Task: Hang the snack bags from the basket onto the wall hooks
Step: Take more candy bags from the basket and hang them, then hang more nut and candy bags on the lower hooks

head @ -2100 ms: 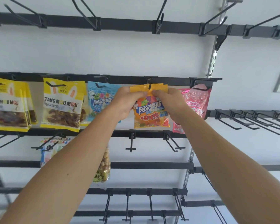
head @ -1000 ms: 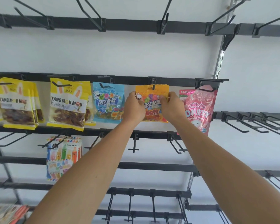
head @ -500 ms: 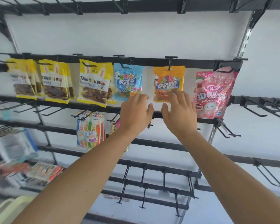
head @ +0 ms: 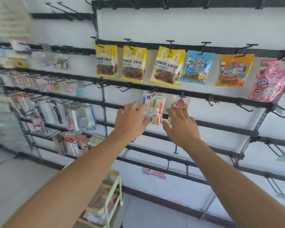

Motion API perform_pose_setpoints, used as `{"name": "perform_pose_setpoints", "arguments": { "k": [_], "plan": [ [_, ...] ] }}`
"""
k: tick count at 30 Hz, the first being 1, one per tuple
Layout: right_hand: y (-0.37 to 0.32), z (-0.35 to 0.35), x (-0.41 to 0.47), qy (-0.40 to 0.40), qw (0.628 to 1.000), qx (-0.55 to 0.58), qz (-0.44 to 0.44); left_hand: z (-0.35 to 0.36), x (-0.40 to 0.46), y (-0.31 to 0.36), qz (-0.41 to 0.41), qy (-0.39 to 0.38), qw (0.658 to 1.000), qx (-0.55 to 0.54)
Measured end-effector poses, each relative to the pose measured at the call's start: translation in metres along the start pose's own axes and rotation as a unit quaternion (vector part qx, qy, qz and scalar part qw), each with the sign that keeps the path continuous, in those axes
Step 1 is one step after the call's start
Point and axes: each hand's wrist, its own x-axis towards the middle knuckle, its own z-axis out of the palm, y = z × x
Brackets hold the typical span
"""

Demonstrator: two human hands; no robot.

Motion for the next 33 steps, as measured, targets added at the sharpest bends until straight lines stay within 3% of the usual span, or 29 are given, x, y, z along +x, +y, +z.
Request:
{"name": "perform_pose_setpoints", "arguments": {
  "k": [9,21,28,33],
  "plan": [
    [-0.162,0.038,-0.015,-0.051,0.997,0.02,-0.052,-0.023,-0.092,-0.147,-0.06,-0.043,0.997,0.007],
    [-0.272,0.167,0.028,-0.132,0.983,0.073,-0.104,0.051,-0.12,-0.279,-0.117,-0.122,0.986,0.013],
    [-0.334,0.231,0.028,-0.169,0.98,0.079,-0.076,0.103,-0.139,-0.356,-0.116,-0.184,0.976,-0.003],
    [-0.389,0.28,0.007,-0.175,0.982,0.072,0.004,0.148,-0.155,-0.424,-0.062,-0.222,0.973,-0.028]
  ]
}}
